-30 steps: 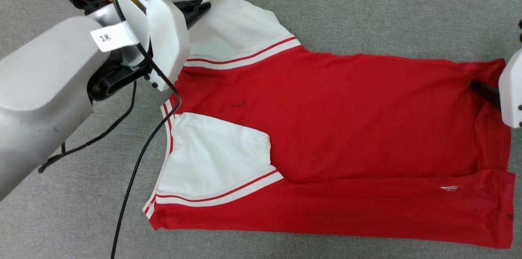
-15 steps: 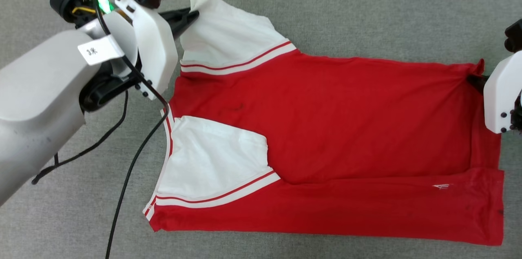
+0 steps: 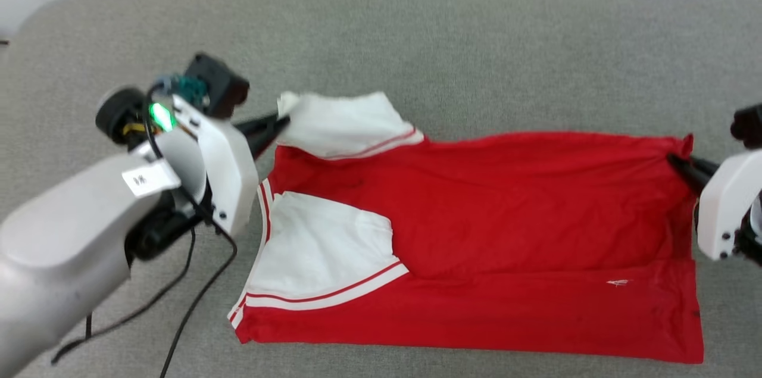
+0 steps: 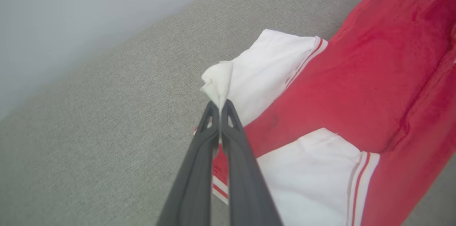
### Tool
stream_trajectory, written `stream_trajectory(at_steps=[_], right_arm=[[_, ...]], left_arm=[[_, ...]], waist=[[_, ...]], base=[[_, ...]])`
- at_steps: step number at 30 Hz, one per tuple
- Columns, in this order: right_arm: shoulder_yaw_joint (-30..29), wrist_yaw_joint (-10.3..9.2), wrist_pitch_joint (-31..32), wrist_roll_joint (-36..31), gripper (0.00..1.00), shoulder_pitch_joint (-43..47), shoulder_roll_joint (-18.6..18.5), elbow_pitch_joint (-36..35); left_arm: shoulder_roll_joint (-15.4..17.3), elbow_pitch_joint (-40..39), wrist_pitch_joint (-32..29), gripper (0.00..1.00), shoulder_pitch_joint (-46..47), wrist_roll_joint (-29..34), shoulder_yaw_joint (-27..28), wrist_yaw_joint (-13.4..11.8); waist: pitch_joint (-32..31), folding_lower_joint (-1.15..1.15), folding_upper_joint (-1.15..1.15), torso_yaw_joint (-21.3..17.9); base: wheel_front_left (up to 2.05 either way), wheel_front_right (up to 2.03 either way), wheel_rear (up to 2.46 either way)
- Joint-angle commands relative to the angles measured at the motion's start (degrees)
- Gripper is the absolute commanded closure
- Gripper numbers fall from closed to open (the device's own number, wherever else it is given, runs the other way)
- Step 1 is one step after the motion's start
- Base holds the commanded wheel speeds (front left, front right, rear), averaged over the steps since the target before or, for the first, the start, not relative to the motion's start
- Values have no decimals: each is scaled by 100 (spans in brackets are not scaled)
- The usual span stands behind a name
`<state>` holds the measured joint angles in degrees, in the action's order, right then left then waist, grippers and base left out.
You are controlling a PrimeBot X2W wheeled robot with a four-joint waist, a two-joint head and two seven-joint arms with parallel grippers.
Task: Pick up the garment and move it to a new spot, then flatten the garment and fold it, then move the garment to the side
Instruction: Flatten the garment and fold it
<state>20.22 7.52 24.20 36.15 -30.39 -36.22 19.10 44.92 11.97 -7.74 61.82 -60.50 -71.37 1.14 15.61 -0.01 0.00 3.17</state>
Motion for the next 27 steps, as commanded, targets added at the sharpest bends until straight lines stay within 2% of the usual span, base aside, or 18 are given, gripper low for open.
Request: stream_trajectory(at_steps=[1, 13, 20, 27], right_arm=[[-79, -7, -107, 48, 100, 281, -24, -133], [-642, -7, -304, 107, 100, 1888, 123, -858], [-977, -7, -296, 135, 100, 2725, 319, -1152], [-1115, -7, -305, 57, 100, 3063, 526, -1021]], left_arm=[[84, -139, 60, 100, -278, -62, -21, -106], [410, -773, 264, 100, -1694, -312, -130, -664], [408, -758, 345, 100, -2334, -385, -157, -791], [311, -570, 321, 100, -2571, -377, -166, -812]], waist=[[-235, 1, 0, 36], [-807, 1, 0, 59], [-870, 1, 0, 41], [-737, 1, 0, 17]], base=[[0, 0, 0], [0, 0, 0], [0, 0, 0], [0, 0, 0]])
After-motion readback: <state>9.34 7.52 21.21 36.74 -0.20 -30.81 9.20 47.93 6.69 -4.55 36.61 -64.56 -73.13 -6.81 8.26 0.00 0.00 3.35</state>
